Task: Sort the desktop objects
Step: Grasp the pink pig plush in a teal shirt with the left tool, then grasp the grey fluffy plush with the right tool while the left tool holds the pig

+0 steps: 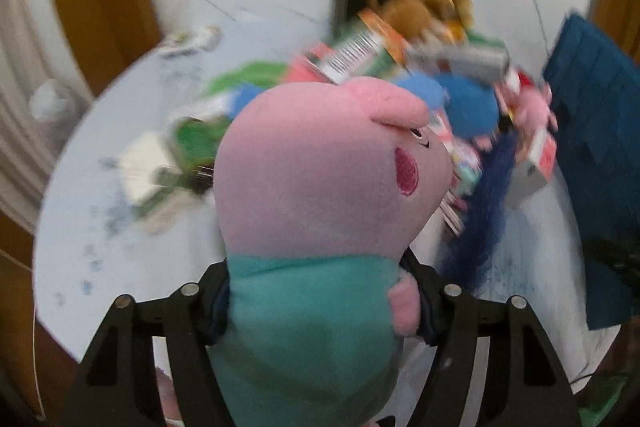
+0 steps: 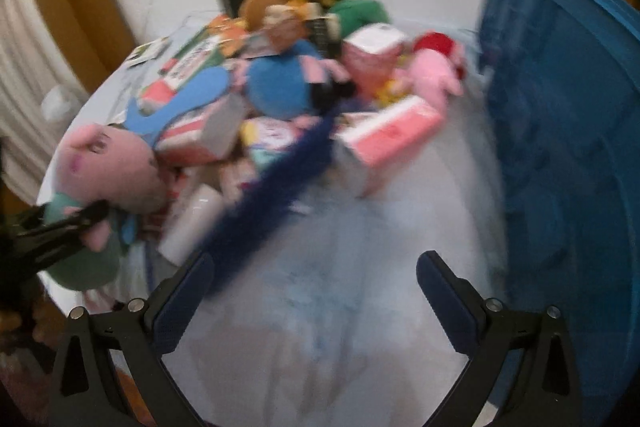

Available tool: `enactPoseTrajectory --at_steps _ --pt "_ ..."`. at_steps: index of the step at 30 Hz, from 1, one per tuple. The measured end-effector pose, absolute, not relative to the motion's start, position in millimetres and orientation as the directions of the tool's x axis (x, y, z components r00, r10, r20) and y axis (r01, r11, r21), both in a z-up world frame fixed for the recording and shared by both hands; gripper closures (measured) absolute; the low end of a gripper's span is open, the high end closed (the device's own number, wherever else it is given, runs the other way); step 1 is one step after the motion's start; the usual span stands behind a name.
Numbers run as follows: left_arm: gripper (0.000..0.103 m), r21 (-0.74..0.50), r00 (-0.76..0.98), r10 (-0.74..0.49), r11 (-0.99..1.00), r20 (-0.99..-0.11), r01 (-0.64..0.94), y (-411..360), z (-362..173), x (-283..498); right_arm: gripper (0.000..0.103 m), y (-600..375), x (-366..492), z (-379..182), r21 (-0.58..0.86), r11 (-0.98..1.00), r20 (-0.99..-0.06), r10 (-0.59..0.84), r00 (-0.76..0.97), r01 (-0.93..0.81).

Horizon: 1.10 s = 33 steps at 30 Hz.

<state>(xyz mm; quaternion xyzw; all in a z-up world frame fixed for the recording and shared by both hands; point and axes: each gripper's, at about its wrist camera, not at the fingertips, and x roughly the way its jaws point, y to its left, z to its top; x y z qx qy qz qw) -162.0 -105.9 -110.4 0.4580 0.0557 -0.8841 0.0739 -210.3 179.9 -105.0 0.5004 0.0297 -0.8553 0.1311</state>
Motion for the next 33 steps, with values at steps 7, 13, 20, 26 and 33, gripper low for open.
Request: enactPoseTrajectory --at_steps 7,13,20,26,33 --pt "0.035 0.039 -0.511 -0.235 -0.931 -0.827 0.364 -187.5 -114.5 -133.0 0.000 93.8 -222.4 -107.8 0.129 -0.906 -0.842 -0.315 -0.437 0.404" --pt "0.035 0.060 -0.456 -0.273 -0.901 -0.847 0.429 -239.8 -140.6 -124.6 0.000 22.7 -226.5 -123.5 0.143 -0.862 -0.854 -0.356 -0.380 0.486" --pt "0.035 0.047 -0.421 -0.256 -0.894 -0.870 0.446 -275.1 -172.2 -134.8 0.000 -61.0 -223.5 -145.4 0.092 -0.820 -0.874 -0.338 -0.349 0.564" --pt "0.035 0.052 -0.394 -0.249 -0.893 -0.885 0.447 -283.7 -193.3 -150.4 0.003 -112.7 -231.6 -178.5 0.009 -0.816 -0.895 -0.264 -0.359 0.578" --pt "0.035 0.052 -0.383 -0.220 -0.913 -0.897 0.404 -274.7 -207.9 -156.3 0.048 -143.5 -228.1 -214.6 -0.203 -0.795 -0.870 -0.122 -0.478 0.571"
